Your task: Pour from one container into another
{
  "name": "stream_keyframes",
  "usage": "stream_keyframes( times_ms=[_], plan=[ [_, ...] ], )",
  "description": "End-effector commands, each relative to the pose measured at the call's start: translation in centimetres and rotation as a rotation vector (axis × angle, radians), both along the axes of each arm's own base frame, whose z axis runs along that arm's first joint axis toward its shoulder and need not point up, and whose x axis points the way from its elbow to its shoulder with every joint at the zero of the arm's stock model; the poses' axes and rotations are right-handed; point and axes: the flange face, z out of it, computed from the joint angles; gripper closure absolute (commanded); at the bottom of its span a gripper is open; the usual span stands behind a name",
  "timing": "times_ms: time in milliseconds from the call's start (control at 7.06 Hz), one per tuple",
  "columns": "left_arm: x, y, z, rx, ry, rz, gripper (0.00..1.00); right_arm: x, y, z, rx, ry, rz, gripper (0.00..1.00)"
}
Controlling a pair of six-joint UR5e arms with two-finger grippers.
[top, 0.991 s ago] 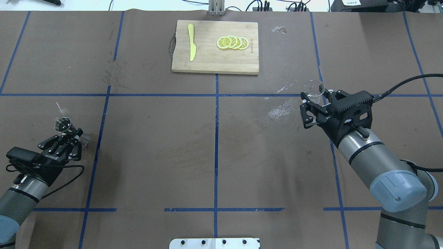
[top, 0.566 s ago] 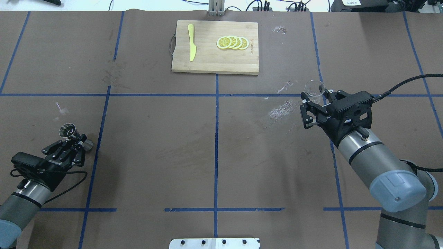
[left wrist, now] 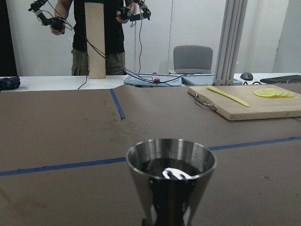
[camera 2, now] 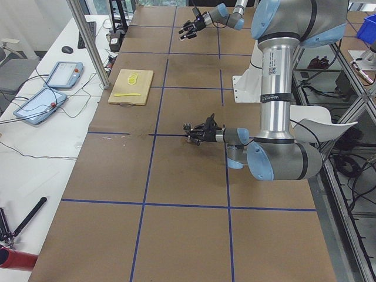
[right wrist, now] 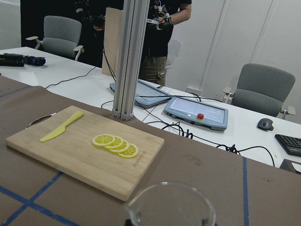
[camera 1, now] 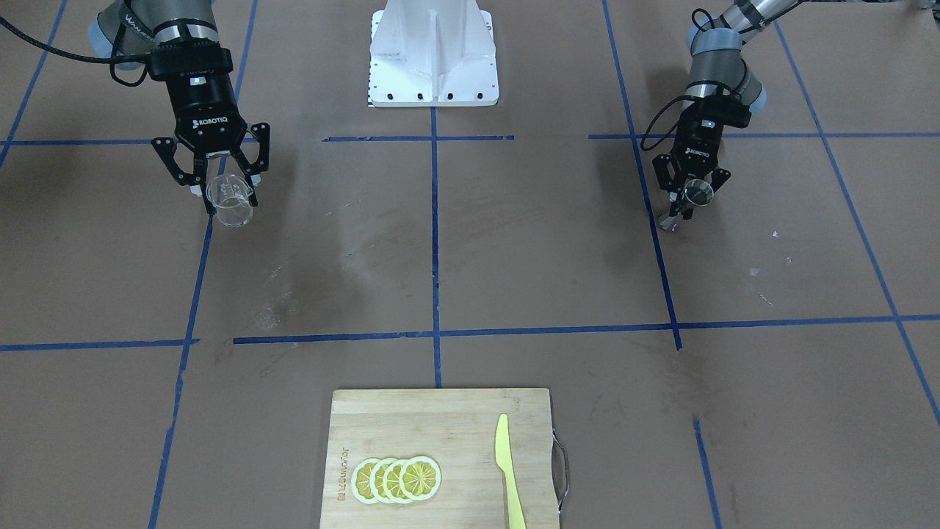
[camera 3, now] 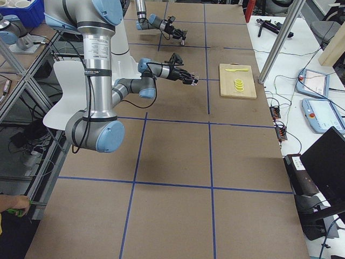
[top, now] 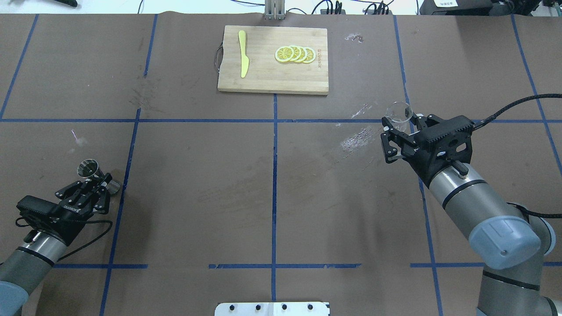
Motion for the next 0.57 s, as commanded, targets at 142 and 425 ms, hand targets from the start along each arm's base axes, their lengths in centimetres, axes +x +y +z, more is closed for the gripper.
stream_keyframes(
  times_ms=[142,425],
  plan=[
    [1.00,0.24,-0.25,0.002,0.005,-0.001,0.68,0.02,0.01,0.05,0.000,0.001,0.000,1.00],
    [1.22,0.27,-0.31,0.002,0.007,-0.001,0.65,0.02,0.01,0.05,0.000,0.001,0.000,1.00]
  ],
)
